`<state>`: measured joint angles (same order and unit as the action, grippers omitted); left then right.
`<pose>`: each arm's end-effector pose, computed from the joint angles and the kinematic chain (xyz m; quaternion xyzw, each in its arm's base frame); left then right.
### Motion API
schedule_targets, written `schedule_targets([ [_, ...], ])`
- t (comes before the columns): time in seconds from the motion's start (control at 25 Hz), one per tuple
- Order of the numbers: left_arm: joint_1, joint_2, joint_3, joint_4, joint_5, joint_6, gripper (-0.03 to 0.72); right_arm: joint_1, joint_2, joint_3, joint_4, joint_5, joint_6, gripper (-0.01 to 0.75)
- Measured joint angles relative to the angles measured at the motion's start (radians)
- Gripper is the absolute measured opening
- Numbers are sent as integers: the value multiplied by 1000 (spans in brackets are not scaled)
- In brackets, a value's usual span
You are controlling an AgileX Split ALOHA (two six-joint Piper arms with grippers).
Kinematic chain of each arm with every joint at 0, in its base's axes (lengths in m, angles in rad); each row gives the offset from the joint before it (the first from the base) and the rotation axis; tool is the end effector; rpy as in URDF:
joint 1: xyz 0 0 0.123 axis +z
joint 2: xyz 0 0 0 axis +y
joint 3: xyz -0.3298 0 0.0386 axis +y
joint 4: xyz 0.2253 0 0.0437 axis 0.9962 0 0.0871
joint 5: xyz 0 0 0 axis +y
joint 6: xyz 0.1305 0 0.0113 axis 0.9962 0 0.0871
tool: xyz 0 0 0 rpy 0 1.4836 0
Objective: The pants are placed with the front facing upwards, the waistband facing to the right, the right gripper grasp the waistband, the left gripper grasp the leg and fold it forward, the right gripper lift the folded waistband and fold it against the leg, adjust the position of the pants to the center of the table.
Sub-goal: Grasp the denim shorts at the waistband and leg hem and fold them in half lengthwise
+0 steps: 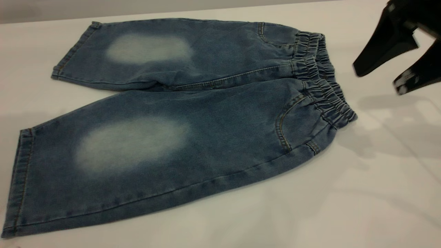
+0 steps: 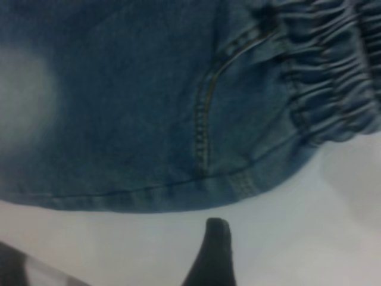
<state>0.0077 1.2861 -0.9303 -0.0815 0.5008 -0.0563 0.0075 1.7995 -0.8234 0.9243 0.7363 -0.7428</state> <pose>0.2649 -0.0031 0.3218 -0.0547 0.9187 -0.0414 0.3888 0.2942 0.0725 0.1646 -0.0130 0.9565 0.2797 0.0816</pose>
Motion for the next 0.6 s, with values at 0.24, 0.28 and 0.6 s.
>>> schedule_targets([
  [0.24, 0, 0, 0, 0, 1, 0, 524, 0, 119, -2, 135, 2, -166, 584],
  [0.28, 0, 0, 0, 0, 1, 0, 524, 0, 135, -2, 152, 1, -191, 584],
  [0.6, 0, 0, 0, 0, 2, 0, 524, -77, 196, -3, 264, 8, -323, 584],
])
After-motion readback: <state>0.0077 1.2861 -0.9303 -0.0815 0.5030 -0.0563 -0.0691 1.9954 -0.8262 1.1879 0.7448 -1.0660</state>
